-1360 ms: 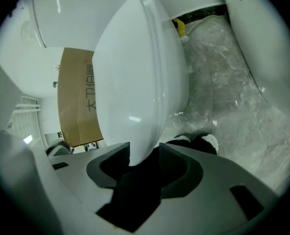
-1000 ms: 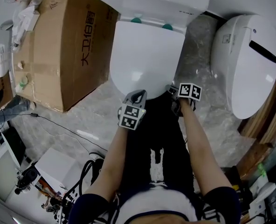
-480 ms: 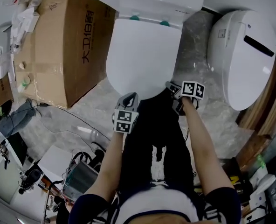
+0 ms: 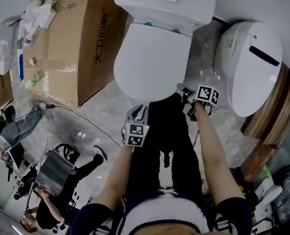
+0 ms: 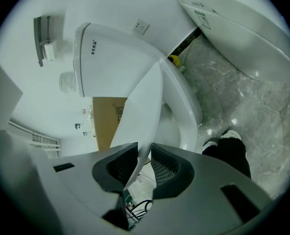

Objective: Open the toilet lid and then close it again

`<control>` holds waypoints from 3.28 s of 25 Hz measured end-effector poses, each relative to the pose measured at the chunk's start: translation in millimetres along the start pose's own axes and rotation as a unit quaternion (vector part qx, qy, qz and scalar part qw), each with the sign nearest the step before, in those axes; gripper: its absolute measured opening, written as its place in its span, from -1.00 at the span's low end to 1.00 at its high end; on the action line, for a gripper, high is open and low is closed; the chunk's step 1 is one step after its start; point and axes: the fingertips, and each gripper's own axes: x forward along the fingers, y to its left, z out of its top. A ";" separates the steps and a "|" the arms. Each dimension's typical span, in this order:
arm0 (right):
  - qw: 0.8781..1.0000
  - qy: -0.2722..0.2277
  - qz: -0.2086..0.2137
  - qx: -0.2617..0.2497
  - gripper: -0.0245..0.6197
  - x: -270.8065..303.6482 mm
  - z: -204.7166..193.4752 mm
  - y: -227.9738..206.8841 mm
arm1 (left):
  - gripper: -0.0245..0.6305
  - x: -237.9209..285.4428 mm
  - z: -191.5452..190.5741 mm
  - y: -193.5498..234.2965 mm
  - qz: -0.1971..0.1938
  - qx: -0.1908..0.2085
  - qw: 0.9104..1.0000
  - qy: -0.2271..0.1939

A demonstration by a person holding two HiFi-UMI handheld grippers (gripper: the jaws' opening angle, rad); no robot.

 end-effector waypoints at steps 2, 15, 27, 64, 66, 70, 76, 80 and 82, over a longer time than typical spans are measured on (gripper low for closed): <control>1.000 -0.005 0.003 0.003 -0.69 -5.2 4.1 8.4 | -0.72 1.6 7.0 2.7 0.003 -0.010 1.000 -0.004; 0.998 -0.034 0.036 0.026 -0.65 -23.3 27.1 43.0 | -0.90 -2.5 83.2 18.8 0.032 -0.016 0.997 -0.068; 0.849 -0.064 -0.119 -0.511 -0.43 -50.6 24.2 125.5 | -0.90 -9.3 120.8 18.9 0.037 -0.022 0.995 -0.092; 0.518 -0.007 -0.172 -0.838 -0.77 -32.2 -27.1 192.2 | -0.91 -39.2 174.0 24.6 0.069 -0.011 0.981 -0.178; 0.528 -0.019 -0.174 -0.831 -0.77 -34.0 -18.8 200.2 | -0.91 -41.8 185.4 24.9 0.065 -0.010 0.979 -0.191; 0.541 -0.036 -0.173 -0.822 -0.77 -40.2 -2.6 214.2 | -0.91 -42.9 201.6 21.6 0.061 -0.004 0.977 -0.205; 0.548 -0.061 -0.174 -0.816 -0.77 -47.0 20.7 229.2 | -0.91 -43.6 222.7 20.3 0.060 0.001 0.973 -0.224; 0.557 -0.076 -0.177 -0.808 -0.77 -49.1 34.9 238.4 | -0.91 -44.5 236.1 22.7 0.061 0.003 0.969 -0.238; 0.561 -0.083 -0.179 -0.804 -0.77 -50.0 42.1 242.4 | -0.91 -44.8 242.9 24.1 0.060 0.003 0.968 -0.244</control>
